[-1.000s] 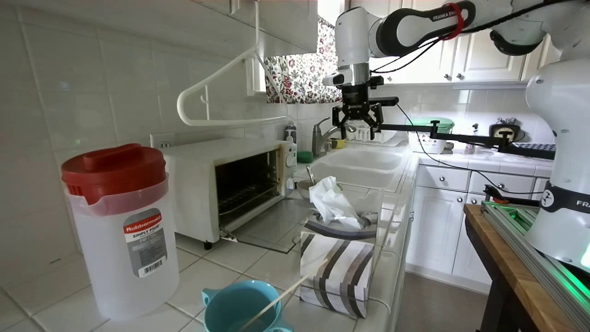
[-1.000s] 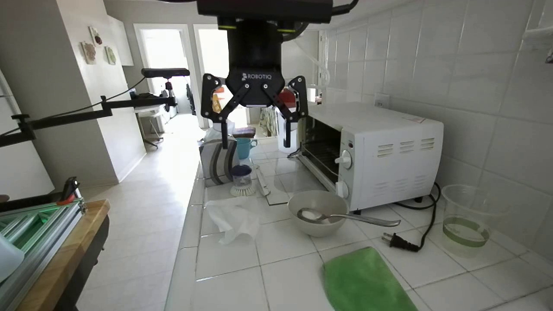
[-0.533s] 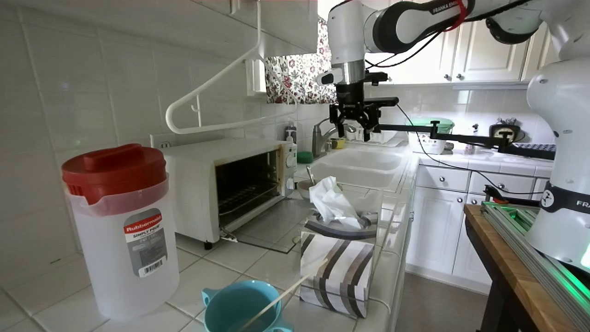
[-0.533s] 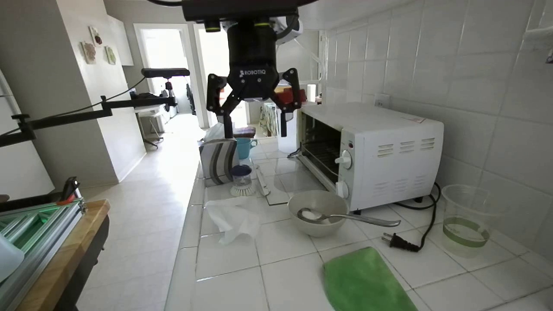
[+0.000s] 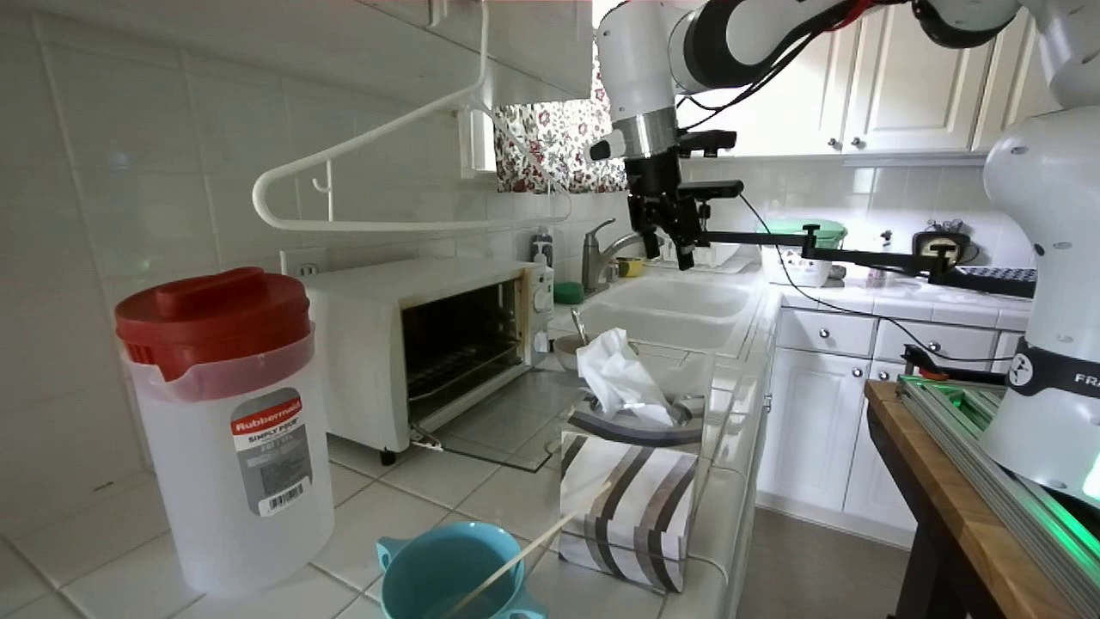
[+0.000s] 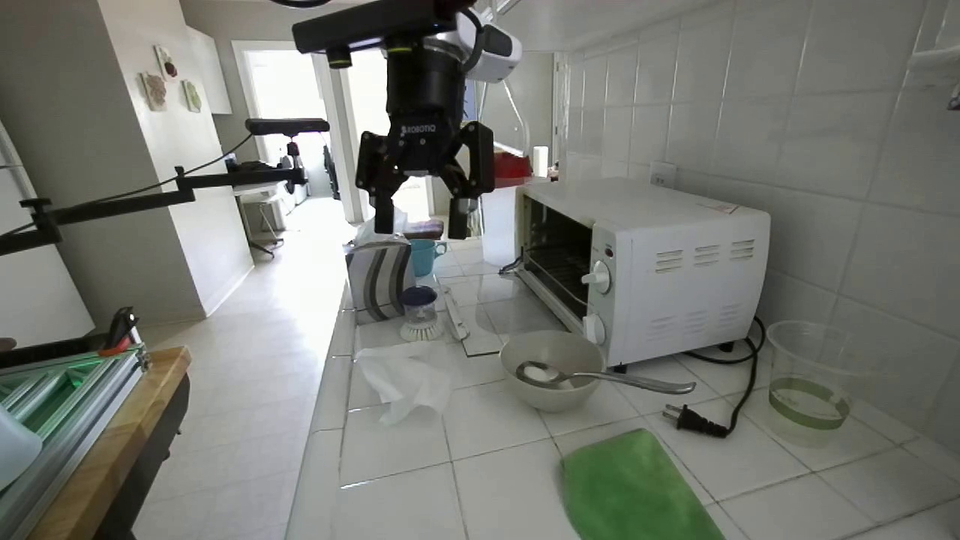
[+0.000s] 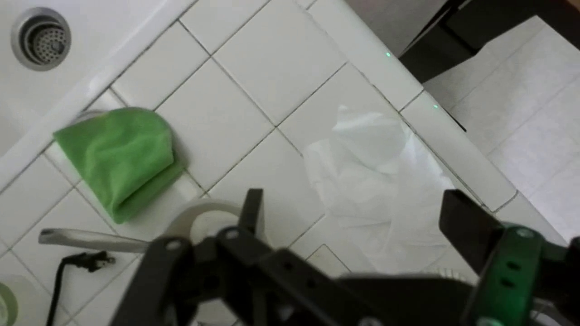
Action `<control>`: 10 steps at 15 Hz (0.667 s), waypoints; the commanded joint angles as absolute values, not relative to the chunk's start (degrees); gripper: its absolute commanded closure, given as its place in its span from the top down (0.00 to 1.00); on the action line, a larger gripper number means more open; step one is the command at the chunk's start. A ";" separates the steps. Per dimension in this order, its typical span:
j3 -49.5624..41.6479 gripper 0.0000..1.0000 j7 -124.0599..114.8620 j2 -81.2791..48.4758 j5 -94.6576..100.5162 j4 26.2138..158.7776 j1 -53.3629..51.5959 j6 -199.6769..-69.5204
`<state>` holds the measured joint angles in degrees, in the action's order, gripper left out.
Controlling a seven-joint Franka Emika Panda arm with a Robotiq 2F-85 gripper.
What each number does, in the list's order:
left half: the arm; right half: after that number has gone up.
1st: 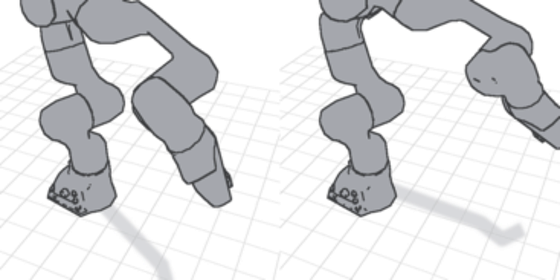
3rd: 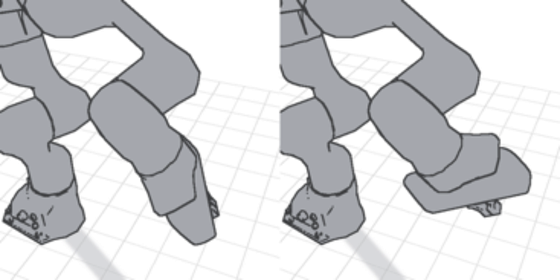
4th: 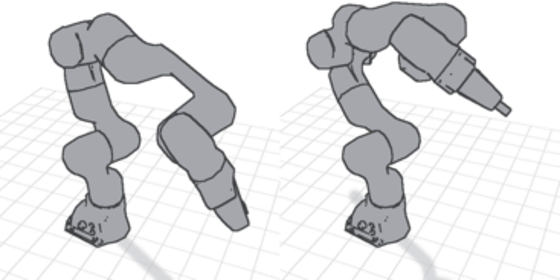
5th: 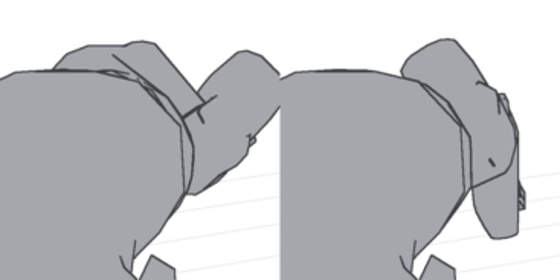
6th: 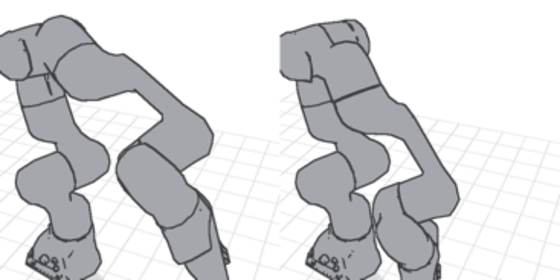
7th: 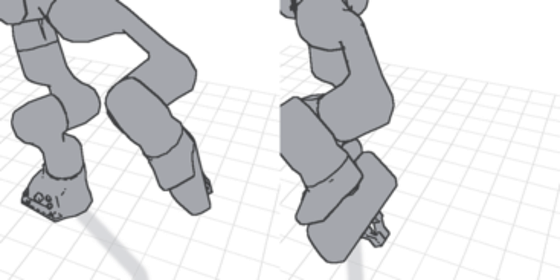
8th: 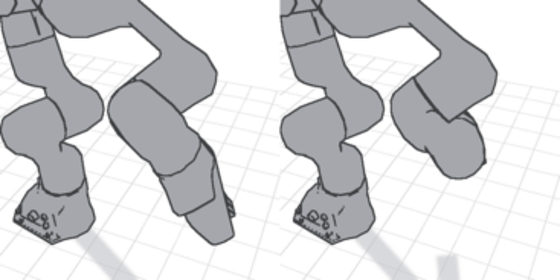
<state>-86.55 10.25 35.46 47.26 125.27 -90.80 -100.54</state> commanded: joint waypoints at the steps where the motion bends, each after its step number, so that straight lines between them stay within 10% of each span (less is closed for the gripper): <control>1: -87.56 1.00 4.49 29.97 38.37 125.07 -89.80 -103.85; 10: -87.10 1.00 6.95 20.91 28.24 125.96 -86.28 -111.90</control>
